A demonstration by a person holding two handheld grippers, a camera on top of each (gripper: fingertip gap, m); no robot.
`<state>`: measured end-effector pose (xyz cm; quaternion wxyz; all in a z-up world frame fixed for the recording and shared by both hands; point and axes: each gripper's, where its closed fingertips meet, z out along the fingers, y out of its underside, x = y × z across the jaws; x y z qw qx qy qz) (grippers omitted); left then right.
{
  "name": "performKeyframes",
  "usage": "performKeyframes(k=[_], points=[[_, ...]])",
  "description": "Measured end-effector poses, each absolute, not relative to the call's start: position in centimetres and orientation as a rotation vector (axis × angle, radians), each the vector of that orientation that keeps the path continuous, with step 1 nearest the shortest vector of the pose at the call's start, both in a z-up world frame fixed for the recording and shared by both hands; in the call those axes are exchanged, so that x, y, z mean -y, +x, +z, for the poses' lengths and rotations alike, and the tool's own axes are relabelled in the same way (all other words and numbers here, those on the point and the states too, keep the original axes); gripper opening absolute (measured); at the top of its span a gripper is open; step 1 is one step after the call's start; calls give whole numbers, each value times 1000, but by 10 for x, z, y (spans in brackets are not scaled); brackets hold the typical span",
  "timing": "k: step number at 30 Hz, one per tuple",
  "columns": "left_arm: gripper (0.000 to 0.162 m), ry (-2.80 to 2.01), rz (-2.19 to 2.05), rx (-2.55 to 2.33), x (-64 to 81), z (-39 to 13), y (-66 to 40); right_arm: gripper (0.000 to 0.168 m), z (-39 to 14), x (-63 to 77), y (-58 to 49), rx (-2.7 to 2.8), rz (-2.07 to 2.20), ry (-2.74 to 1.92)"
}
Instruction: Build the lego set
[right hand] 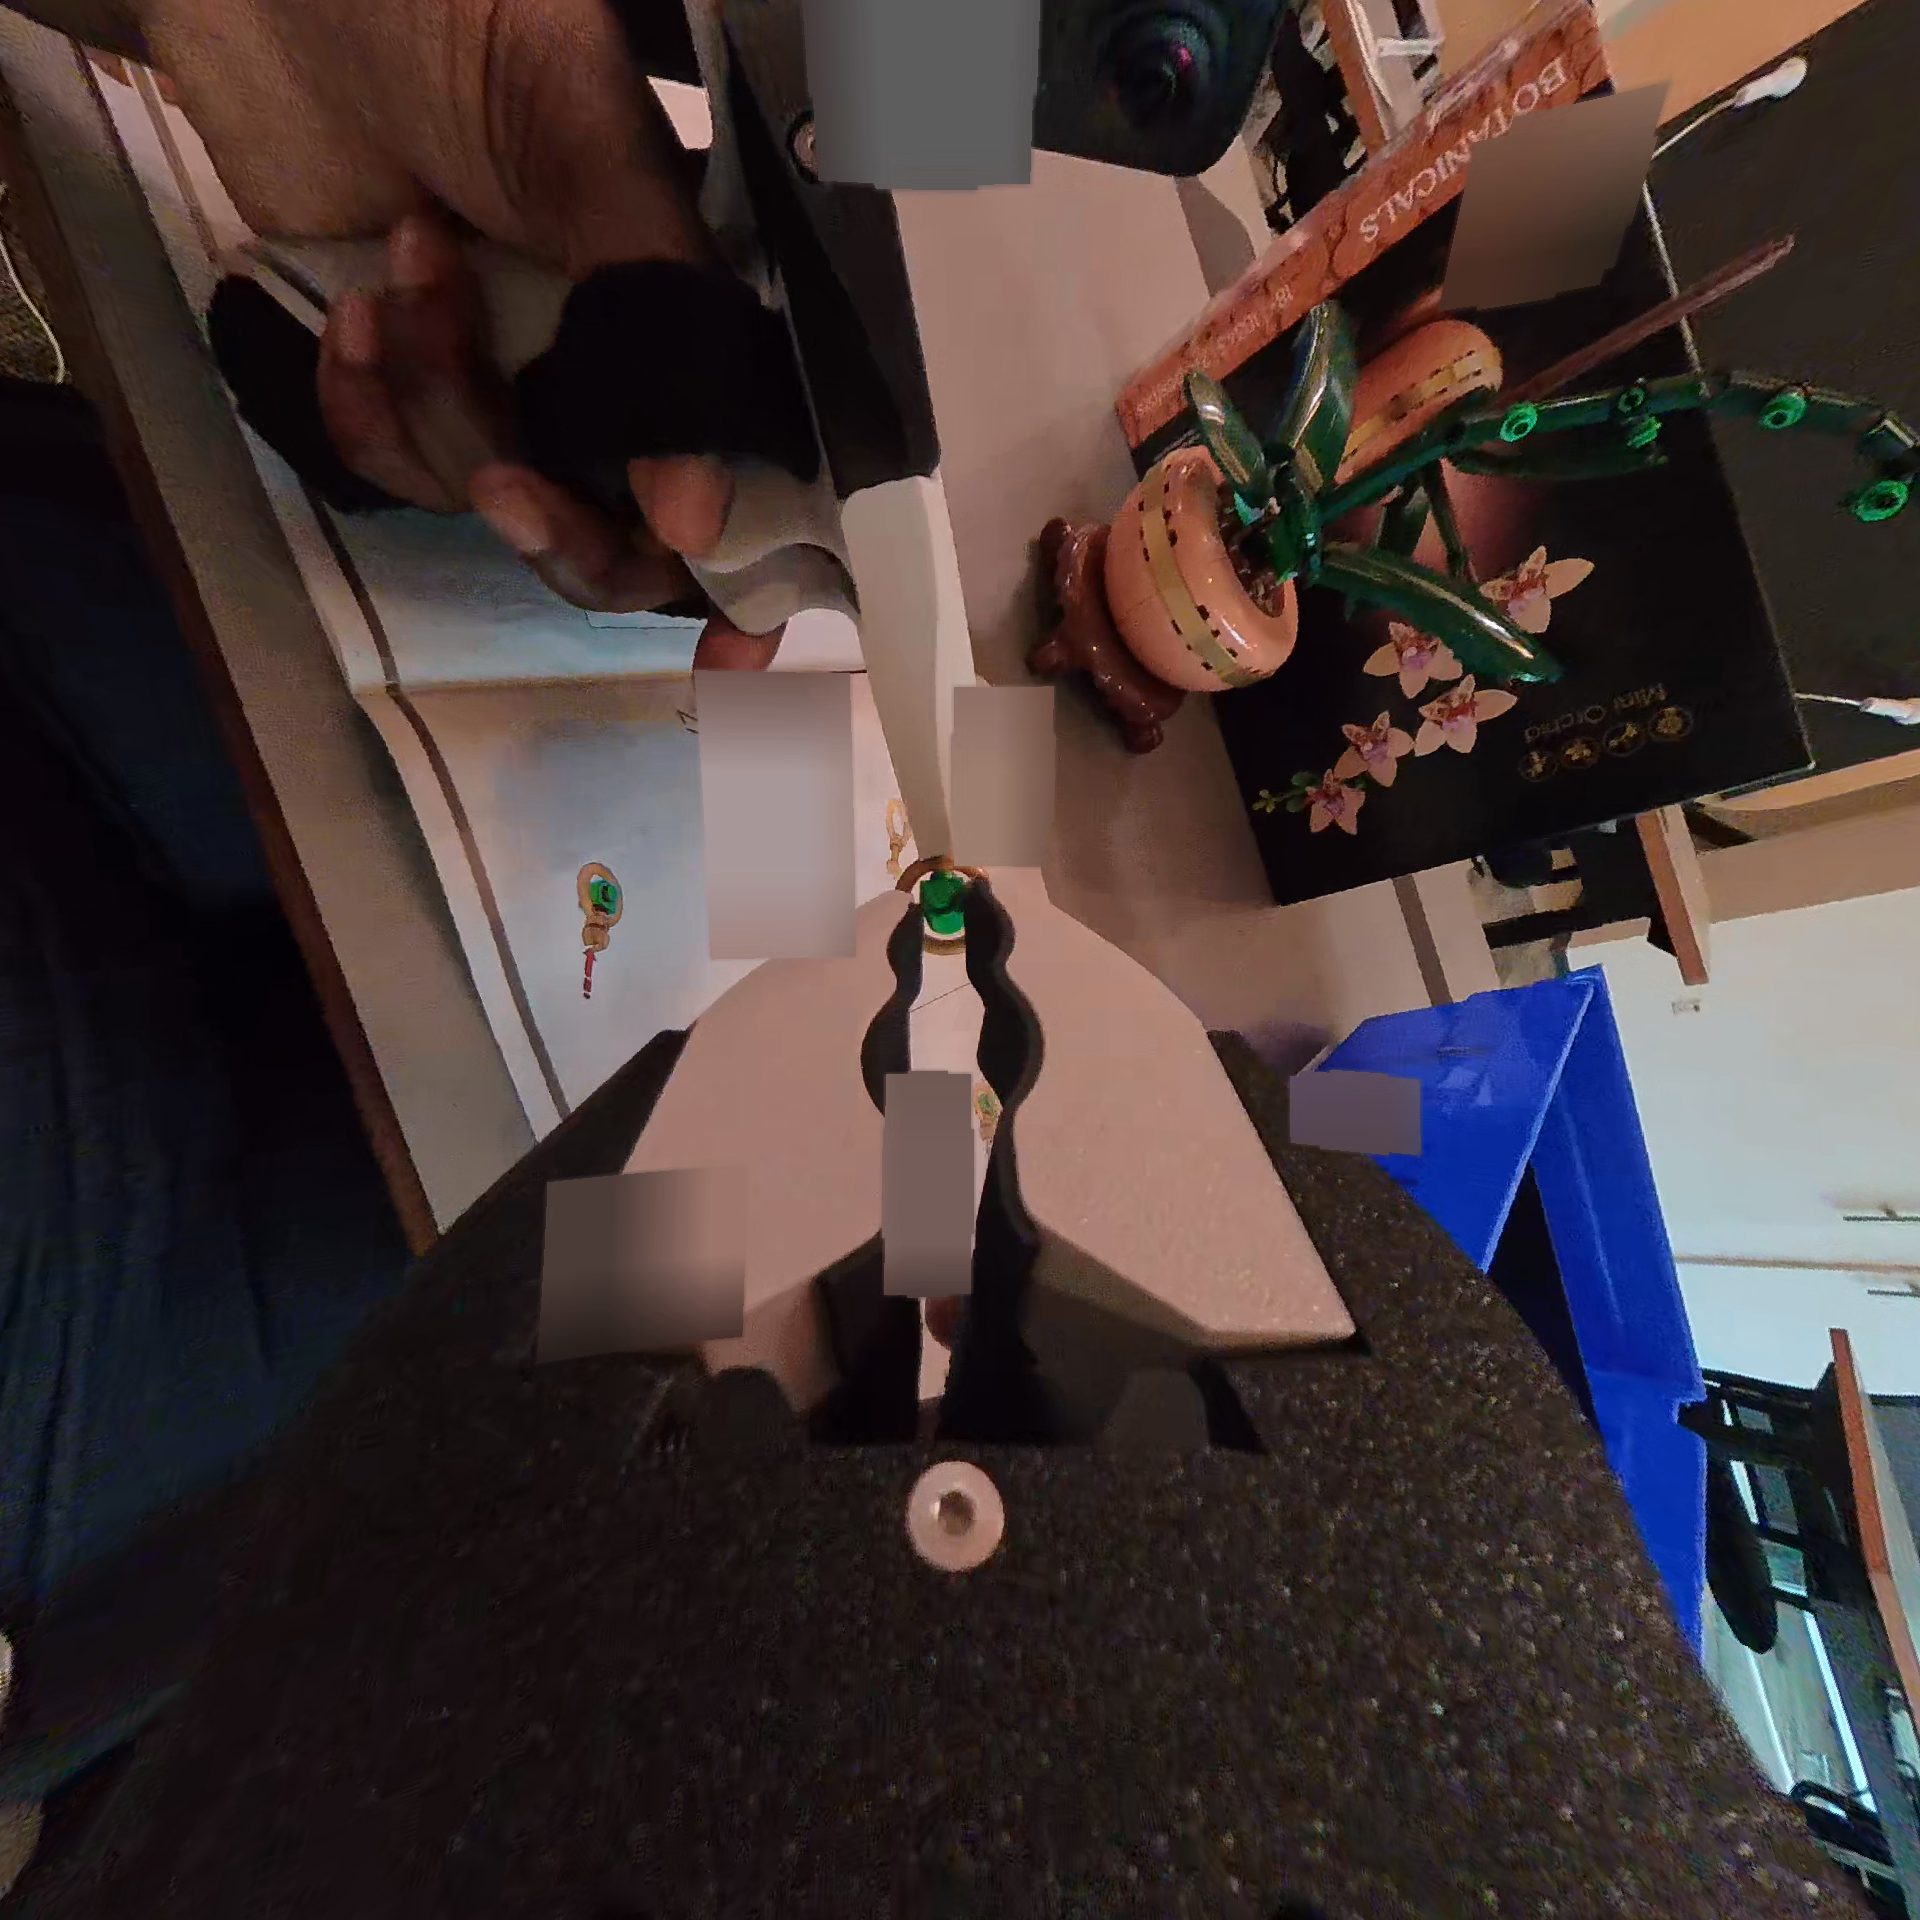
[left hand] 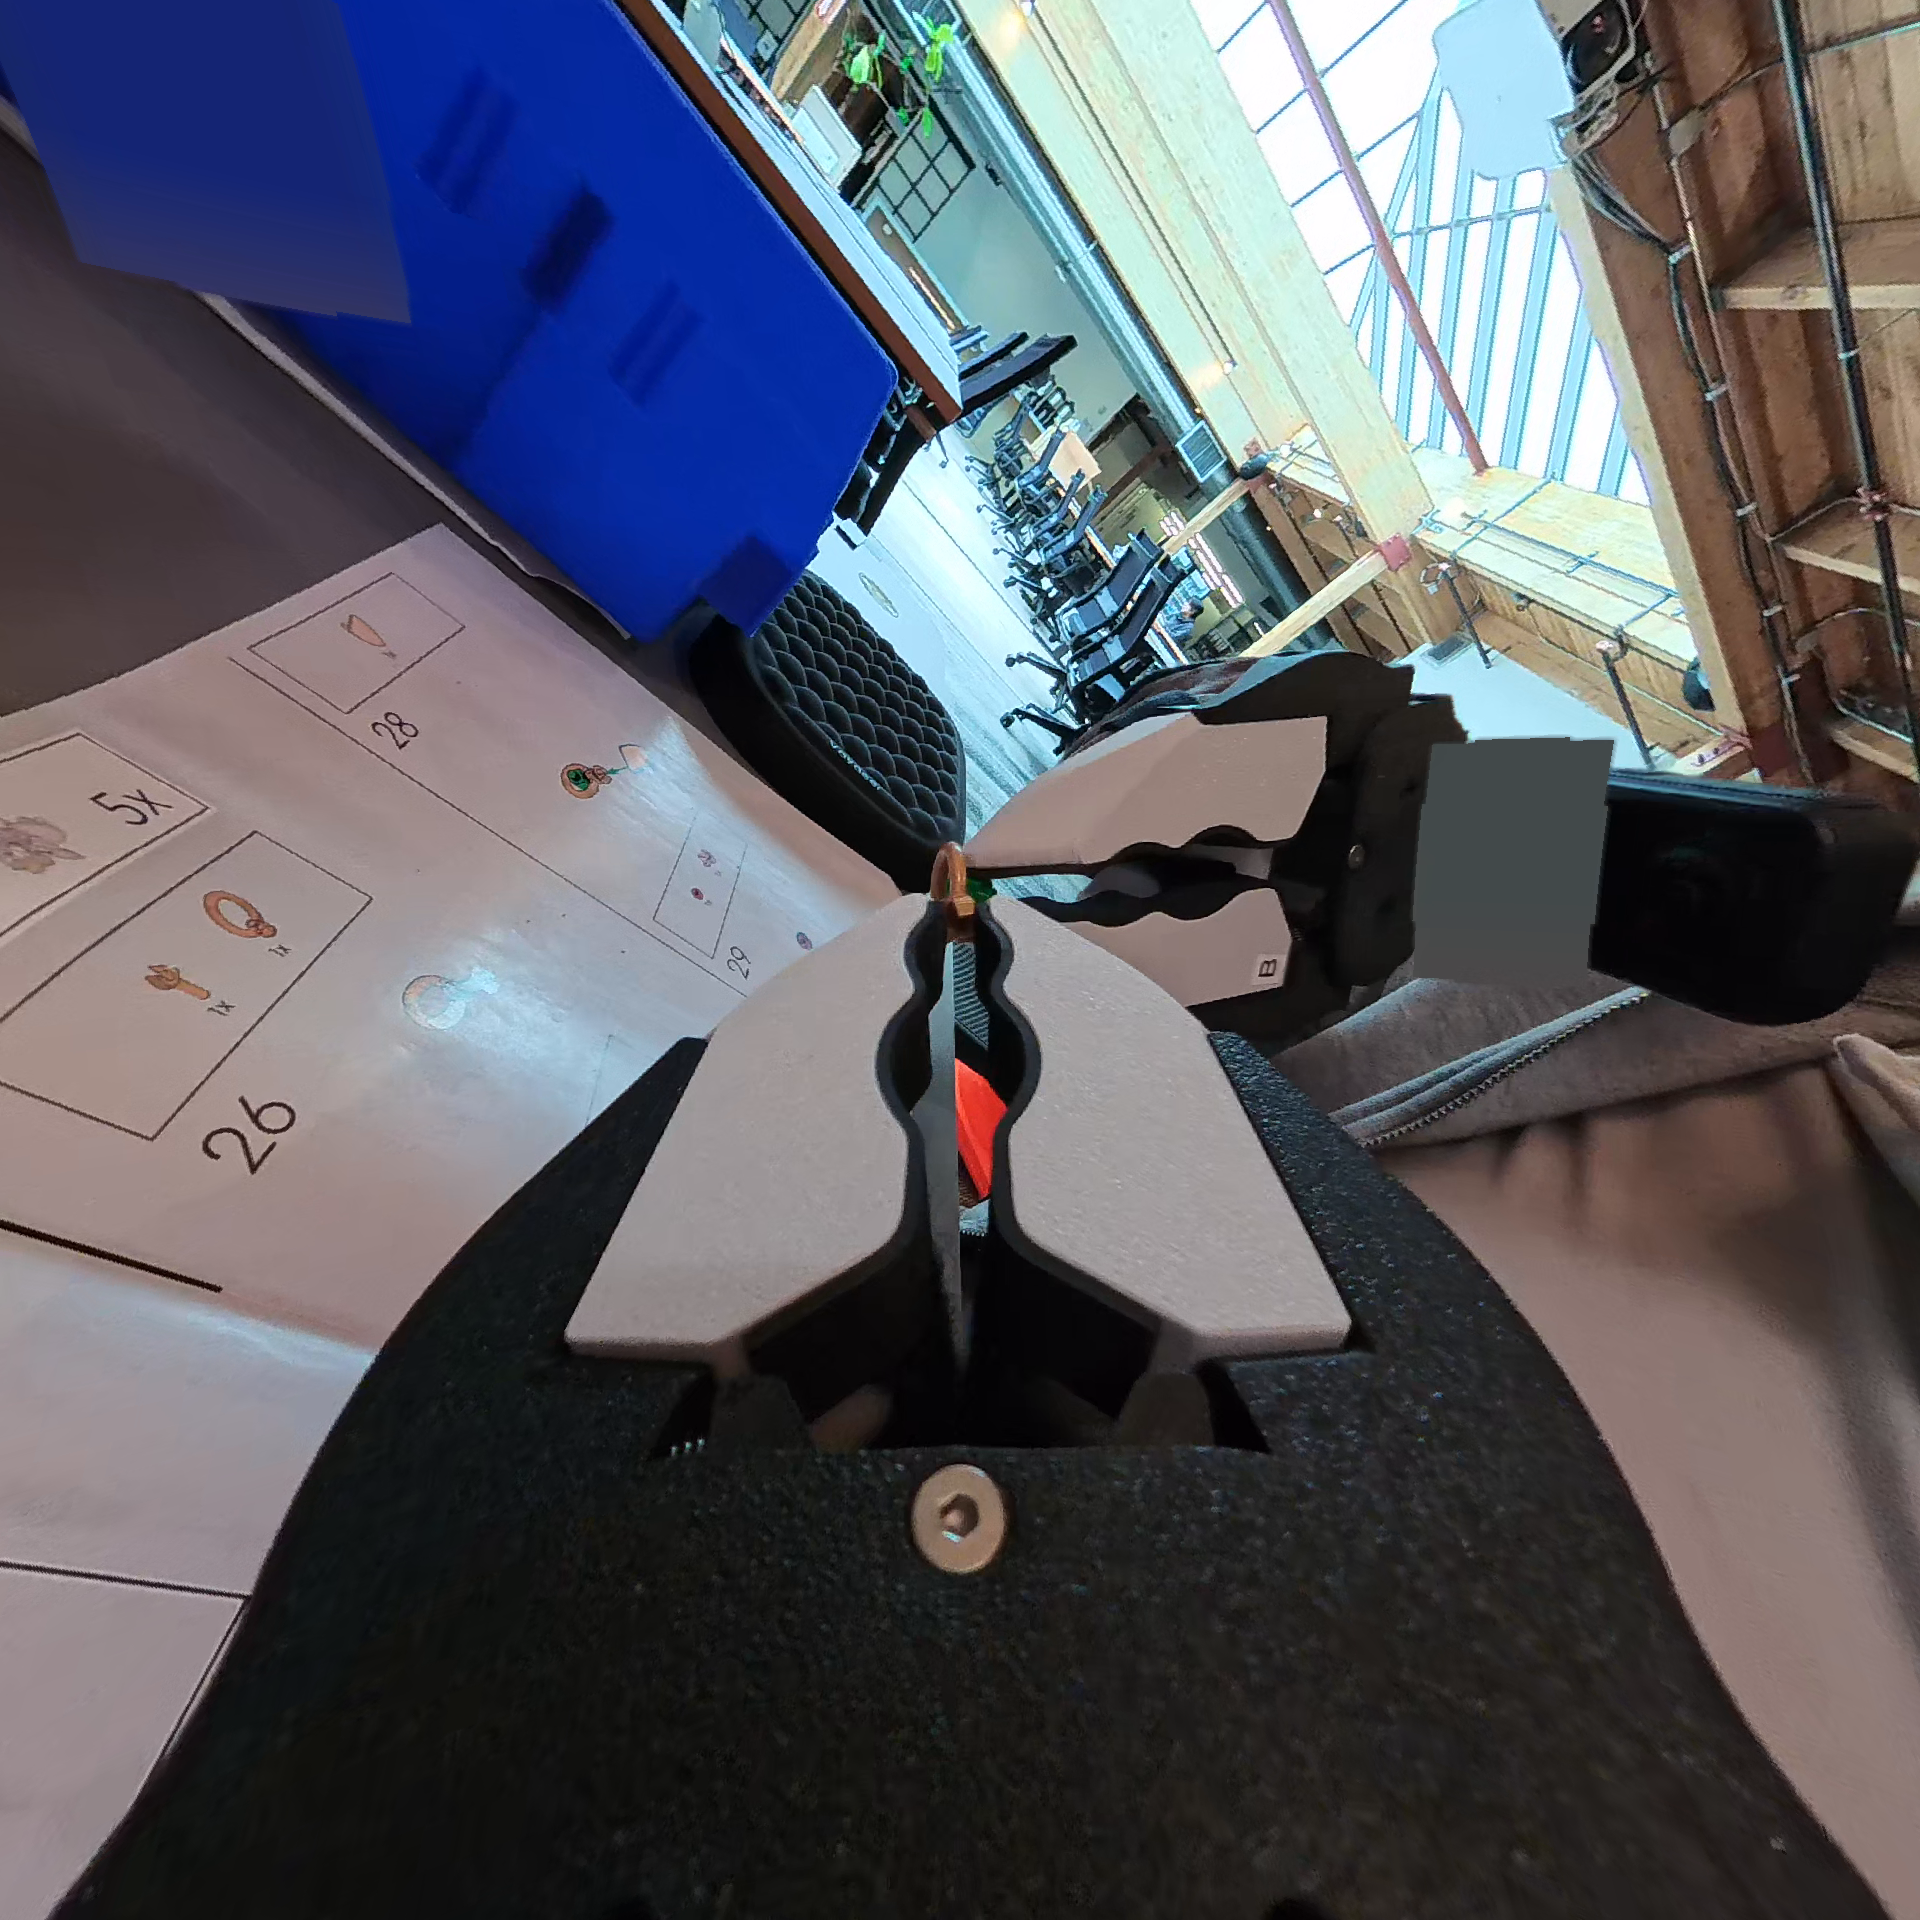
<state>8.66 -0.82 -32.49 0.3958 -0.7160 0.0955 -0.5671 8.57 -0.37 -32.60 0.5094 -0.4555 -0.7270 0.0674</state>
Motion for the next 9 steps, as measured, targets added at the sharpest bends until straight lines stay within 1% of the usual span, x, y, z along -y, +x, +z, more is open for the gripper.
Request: performKeyframes(k=[1, 9], points=[[5, -1810, -1441, -241, 8, -324, 87, 8, -325, 3, 85, 1750, 158, -1090], [5, -1705, -1593, -95, 7, -311, 83, 8, -311, 3, 81, 1821, 67, -1067]])
